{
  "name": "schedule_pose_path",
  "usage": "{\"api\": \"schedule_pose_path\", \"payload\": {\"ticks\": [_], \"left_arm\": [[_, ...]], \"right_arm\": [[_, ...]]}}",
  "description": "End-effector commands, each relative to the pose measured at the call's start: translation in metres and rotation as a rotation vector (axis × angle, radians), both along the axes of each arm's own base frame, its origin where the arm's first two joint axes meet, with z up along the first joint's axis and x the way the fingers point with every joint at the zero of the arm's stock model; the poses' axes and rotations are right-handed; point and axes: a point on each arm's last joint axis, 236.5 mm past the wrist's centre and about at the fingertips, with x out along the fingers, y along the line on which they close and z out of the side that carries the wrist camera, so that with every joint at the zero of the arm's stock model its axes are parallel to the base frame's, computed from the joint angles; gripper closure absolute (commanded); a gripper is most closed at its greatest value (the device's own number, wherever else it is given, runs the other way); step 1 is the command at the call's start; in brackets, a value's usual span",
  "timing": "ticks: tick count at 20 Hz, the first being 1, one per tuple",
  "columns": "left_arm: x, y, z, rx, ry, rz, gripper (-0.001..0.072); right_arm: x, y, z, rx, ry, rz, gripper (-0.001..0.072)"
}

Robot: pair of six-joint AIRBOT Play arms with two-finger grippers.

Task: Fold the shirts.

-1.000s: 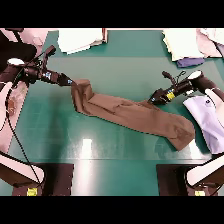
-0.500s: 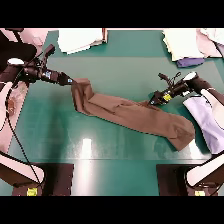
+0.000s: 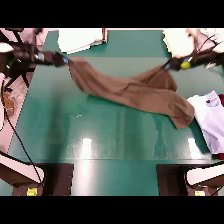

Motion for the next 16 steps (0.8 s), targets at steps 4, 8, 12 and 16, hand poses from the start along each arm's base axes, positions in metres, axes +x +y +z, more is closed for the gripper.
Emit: {"api": "schedule_pose_path", "payload": {"ticks": [4,8,12,16], "left_arm": [[0.025,0.060,0.192,0.030,-0.470,0.341,0.0690],[-0.013,0.099,0.213,0.154,-0.547,0.449,0.0689],[-0.060,0.110,0.229,0.288,-0.594,0.455,0.0689],[-0.093,0.101,0.251,0.371,-0.661,0.481,0.0689]], "right_arm": [[0.022,-0.045,0.183,0.152,-0.381,-0.156,0.0688],[0.002,-0.063,0.269,0.373,-0.549,-0.207,0.0688],[-0.036,-0.082,0.304,0.371,-0.617,-0.220,0.0688],[-0.082,-0.074,0.290,0.309,-0.574,-0.177,0.0689]]}}
